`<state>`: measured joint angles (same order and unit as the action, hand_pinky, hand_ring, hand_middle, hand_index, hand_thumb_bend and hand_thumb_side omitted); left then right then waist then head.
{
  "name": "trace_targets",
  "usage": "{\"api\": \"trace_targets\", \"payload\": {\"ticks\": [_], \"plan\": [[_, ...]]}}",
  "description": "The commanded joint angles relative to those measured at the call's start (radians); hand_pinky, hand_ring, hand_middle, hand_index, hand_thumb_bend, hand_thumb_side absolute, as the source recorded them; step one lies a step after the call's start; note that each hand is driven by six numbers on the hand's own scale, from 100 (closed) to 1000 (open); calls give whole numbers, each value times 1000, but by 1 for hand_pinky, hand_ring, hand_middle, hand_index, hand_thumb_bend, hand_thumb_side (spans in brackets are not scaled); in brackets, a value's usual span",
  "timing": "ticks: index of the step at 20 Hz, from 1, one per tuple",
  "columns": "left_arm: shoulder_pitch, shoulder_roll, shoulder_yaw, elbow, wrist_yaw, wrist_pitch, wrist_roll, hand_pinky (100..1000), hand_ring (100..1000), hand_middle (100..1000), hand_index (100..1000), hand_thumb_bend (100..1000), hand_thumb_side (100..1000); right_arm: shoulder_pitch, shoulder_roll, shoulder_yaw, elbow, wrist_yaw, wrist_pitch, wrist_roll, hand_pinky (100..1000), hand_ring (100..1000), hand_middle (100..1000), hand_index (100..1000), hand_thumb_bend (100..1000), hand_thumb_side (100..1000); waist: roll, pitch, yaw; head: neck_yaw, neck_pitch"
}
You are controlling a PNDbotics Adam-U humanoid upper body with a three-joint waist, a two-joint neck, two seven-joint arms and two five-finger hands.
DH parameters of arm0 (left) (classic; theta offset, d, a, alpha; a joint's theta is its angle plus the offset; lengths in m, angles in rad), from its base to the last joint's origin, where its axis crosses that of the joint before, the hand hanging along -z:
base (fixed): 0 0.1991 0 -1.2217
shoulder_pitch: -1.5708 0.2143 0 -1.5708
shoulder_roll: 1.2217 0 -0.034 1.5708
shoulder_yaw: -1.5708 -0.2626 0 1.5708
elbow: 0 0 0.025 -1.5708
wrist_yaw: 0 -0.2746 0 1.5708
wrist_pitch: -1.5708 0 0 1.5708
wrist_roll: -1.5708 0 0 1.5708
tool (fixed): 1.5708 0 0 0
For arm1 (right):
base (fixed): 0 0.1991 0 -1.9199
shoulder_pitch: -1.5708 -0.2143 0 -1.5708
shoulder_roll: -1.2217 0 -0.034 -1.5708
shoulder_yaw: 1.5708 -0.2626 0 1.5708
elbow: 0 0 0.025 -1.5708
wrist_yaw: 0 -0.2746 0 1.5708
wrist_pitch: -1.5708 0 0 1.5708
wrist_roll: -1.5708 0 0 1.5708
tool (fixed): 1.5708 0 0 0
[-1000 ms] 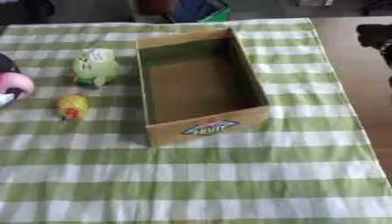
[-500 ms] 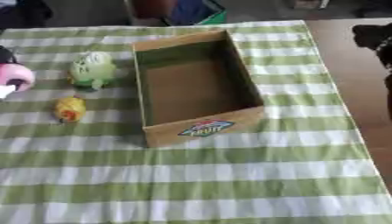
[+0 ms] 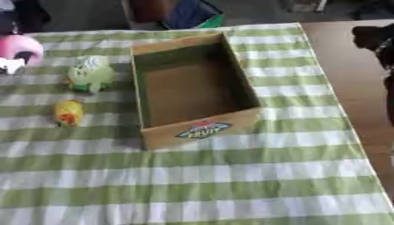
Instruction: Pick up objects on the table and place them in the box.
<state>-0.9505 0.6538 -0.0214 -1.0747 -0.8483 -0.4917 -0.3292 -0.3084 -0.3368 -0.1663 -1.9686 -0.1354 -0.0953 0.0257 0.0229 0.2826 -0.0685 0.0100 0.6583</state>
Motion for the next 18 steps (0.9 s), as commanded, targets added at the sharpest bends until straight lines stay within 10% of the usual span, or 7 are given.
{"api": "trace_targets", "payload": {"ticks": [1,18], "plan": [[-37,-4,8,-48,2,8,21,348,520,435,560,100,283,-12,-9,-6,-25,-10,3,-4,807,757,491,875,100,999,0,-24,-3,0,-11],[-131,-303,-2,-158,-154,50,202,356,523,445,564,100,320,-89,20,26,-31,-61,-16,-4,802,752,496,867,100,1000,3,-1,-81,67,-29]]}}
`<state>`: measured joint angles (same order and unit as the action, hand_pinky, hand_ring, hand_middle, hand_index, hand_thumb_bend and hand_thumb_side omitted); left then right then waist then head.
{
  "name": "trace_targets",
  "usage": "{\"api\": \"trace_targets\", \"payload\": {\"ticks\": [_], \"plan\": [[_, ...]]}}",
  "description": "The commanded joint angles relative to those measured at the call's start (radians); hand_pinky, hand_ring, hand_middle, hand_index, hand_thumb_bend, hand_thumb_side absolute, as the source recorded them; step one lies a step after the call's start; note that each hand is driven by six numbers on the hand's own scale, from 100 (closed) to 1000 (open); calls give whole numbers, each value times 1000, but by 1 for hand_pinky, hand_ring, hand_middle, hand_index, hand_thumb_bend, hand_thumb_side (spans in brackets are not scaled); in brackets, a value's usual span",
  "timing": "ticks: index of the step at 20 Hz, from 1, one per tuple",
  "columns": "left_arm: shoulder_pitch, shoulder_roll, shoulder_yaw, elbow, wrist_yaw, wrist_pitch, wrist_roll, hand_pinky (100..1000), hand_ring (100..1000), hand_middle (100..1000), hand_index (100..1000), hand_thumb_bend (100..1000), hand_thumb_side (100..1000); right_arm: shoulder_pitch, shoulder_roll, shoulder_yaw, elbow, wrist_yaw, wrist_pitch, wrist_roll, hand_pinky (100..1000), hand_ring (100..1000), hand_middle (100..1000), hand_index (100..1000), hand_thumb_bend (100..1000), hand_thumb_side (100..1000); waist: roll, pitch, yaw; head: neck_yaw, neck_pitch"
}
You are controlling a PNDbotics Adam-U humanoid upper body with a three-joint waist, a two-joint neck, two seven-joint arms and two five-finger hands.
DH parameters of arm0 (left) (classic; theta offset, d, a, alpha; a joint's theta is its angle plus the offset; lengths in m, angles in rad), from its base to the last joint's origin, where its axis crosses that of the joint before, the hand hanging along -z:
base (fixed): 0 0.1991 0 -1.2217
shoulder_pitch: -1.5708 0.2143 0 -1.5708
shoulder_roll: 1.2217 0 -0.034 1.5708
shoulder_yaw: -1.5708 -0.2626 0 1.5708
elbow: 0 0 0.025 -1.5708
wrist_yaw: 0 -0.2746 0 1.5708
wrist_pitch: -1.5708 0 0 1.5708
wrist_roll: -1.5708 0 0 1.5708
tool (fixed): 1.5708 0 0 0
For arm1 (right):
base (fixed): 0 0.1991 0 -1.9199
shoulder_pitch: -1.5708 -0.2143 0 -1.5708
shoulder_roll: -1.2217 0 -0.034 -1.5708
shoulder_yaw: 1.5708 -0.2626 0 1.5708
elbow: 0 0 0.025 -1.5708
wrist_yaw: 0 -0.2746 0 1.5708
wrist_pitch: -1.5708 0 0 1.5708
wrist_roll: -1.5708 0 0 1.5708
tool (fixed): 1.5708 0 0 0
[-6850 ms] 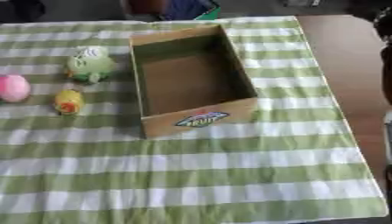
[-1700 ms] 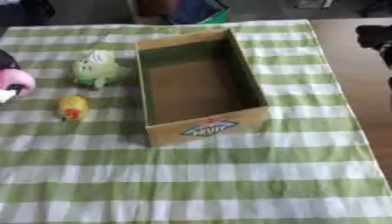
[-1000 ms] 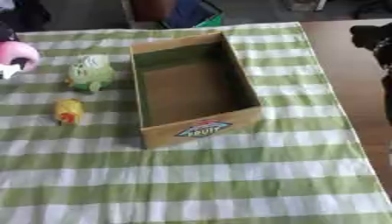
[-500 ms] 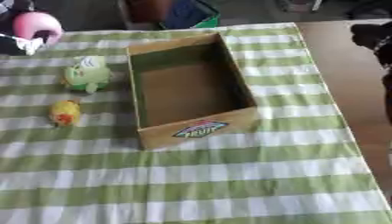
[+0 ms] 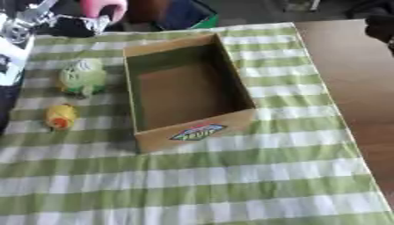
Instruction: Pick up objects on the table and place them in the box.
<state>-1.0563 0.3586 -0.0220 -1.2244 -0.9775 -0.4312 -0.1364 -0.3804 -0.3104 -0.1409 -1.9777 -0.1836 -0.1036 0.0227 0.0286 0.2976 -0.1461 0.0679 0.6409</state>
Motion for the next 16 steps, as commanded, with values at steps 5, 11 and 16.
{"api": "trace_targets", "payload": {"ticks": [5,11,16], "plan": [[-17,-43,-1,46,-99,-58,-13,362,526,451,564,100,302,-33,4,1,-22,-41,-24,-31,796,732,480,849,100,970,-2,-8,-20,22,-20],[-10,-70,-2,101,-114,-104,-8,373,531,450,563,100,295,-34,3,8,-22,-49,-27,-39,797,733,480,851,100,977,2,-1,-24,22,-21],[-11,-71,-1,109,-119,-111,0,373,531,450,563,100,295,-35,3,8,-22,-49,-27,-37,797,733,480,851,100,977,2,-1,-24,22,-21]]}}
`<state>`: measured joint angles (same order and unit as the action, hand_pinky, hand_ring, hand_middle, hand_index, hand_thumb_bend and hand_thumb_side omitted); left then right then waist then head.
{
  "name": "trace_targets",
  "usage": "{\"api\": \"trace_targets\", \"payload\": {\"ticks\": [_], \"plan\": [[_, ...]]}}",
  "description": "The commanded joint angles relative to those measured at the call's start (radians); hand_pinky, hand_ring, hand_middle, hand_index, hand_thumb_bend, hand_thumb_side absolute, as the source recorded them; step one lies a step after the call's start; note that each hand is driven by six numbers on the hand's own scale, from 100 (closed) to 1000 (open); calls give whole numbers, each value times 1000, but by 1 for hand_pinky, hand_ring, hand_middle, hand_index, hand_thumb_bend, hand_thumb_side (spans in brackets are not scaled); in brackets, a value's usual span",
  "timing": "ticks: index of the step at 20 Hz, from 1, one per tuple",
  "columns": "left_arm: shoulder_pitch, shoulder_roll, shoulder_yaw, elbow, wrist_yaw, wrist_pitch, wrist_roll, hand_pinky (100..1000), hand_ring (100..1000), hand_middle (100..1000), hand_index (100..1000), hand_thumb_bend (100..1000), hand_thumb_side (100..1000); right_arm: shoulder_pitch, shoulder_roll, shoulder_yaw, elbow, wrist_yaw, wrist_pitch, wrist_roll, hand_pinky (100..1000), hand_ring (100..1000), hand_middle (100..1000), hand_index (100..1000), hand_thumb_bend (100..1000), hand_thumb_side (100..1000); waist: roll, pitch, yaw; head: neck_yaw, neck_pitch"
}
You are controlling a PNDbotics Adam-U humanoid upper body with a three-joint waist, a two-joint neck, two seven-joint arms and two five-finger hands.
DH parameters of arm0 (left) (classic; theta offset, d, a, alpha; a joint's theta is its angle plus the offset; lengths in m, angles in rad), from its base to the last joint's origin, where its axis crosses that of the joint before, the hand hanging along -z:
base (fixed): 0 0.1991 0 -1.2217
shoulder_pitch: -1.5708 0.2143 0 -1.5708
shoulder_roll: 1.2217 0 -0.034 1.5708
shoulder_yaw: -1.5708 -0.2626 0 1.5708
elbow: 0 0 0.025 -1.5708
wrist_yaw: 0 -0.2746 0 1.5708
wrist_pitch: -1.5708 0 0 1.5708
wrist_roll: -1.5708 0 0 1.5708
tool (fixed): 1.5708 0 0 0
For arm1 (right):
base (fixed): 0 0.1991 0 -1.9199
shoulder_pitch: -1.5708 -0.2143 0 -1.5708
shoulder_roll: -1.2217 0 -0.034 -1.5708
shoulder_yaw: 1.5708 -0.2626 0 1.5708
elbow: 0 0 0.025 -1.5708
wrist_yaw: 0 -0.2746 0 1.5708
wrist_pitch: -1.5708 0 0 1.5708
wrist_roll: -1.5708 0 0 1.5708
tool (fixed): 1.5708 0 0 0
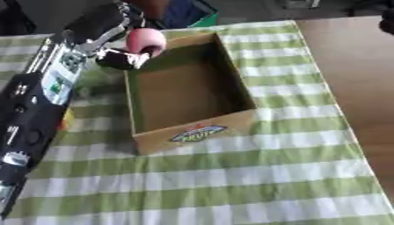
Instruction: Pick up objects on the table and place them in the box.
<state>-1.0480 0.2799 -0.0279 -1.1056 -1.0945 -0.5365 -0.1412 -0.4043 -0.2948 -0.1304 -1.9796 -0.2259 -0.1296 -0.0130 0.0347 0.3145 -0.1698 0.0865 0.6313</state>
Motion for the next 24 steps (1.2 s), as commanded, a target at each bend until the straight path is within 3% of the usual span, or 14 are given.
{"api": "trace_targets", "payload": {"ticks": [1,6,10,19,21,24], "plan": [[-19,8,5,-9,-3,-7,5,373,531,450,563,100,295,-11,-12,-2,-20,-6,-1,-2,797,733,480,851,100,977,-4,-18,-1,3,-11],[-31,-27,-47,7,-23,-50,-17,387,551,462,588,100,271,-26,-6,10,-20,-29,-24,-9,794,727,482,848,100,956,10,-7,-20,18,-21],[-40,-35,-34,39,-43,-97,-17,382,555,464,594,100,265,-27,-2,8,-20,-43,-27,-31,793,704,476,840,100,925,13,-5,-27,28,-23],[-35,-52,-38,72,-88,-104,-3,387,560,467,595,100,255,-44,-2,18,-20,-57,-75,-124,783,697,485,830,100,922,16,-9,-38,38,-23],[-30,-52,-40,80,-104,-109,-3,393,569,476,612,100,249,-45,-1,23,-20,-58,-76,-126,784,697,484,831,100,917,17,-11,-37,37,-24],[-30,-47,-48,90,-139,-119,-22,431,622,541,721,100,253,-45,2,28,-20,-60,-72,-129,785,698,484,831,100,908,20,-15,-37,35,-23]]}}
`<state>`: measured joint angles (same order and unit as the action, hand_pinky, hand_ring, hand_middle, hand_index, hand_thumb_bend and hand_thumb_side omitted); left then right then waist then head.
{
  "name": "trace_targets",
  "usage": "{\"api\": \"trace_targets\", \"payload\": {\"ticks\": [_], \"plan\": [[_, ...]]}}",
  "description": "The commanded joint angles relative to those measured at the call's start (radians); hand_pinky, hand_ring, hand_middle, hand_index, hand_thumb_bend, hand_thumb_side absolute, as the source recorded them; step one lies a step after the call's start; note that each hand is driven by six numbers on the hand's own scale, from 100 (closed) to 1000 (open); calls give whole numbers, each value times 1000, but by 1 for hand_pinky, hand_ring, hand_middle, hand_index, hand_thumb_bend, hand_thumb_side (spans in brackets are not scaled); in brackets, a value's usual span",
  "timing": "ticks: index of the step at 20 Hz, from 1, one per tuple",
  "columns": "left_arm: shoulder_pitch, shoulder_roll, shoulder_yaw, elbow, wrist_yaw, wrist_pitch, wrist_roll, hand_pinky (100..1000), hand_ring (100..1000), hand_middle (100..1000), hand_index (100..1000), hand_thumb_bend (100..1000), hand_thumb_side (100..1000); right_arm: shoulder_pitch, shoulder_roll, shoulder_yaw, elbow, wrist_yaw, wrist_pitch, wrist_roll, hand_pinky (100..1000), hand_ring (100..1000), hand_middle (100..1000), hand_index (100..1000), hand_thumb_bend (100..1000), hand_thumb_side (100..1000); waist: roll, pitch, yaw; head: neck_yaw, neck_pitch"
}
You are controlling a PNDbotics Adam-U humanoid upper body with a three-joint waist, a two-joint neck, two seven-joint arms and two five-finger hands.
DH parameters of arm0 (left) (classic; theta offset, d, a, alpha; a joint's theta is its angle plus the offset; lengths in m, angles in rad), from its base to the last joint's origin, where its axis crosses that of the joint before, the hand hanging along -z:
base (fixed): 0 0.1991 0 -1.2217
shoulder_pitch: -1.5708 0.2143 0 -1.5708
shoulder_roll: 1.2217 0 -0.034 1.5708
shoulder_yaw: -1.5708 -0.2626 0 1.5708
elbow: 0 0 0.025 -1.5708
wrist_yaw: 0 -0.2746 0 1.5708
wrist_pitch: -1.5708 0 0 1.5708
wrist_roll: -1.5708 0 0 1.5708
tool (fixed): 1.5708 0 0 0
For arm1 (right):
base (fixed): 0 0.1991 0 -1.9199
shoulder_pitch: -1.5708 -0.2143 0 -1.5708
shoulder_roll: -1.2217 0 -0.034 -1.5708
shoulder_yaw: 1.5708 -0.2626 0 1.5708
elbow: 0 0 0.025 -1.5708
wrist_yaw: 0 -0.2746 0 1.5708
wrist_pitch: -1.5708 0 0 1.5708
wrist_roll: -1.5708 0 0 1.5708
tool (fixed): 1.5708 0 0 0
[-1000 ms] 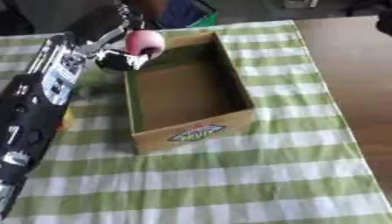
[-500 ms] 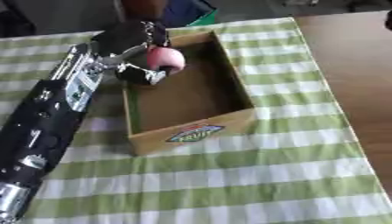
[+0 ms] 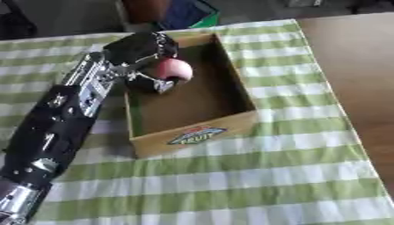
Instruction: Pick up objects on the table and place them in the box.
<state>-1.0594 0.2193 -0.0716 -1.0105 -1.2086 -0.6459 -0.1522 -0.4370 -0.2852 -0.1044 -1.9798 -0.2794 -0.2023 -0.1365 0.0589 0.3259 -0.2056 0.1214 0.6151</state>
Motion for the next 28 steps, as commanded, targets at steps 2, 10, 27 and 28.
{"api": "trace_targets", "payload": {"ticks": [2,10,27,28], "plan": [[-21,17,-10,-10,-54,-20,-36,493,724,657,824,100,508,-12,-5,4,-20,-9,5,-6,785,698,485,831,100,901,-4,-29,-1,-1,-7],[-14,14,-2,-28,-131,-27,-80,670,874,826,947,629,1000,-10,-4,5,-20,-15,7,-14,786,698,484,831,100,891,-3,-30,-1,-2,-3],[11,50,67,-167,-38,126,67,677,879,823,931,534,996,11,-11,-1,-20,-13,10,-29,788,699,483,832,100,868,-3,-39,26,-20,16],[18,63,75,-188,-25,138,80,671,873,816,927,519,994,15,-14,-3,-20,-10,10,-31,789,699,482,832,100,867,-3,-41,31,-28,20]]}}
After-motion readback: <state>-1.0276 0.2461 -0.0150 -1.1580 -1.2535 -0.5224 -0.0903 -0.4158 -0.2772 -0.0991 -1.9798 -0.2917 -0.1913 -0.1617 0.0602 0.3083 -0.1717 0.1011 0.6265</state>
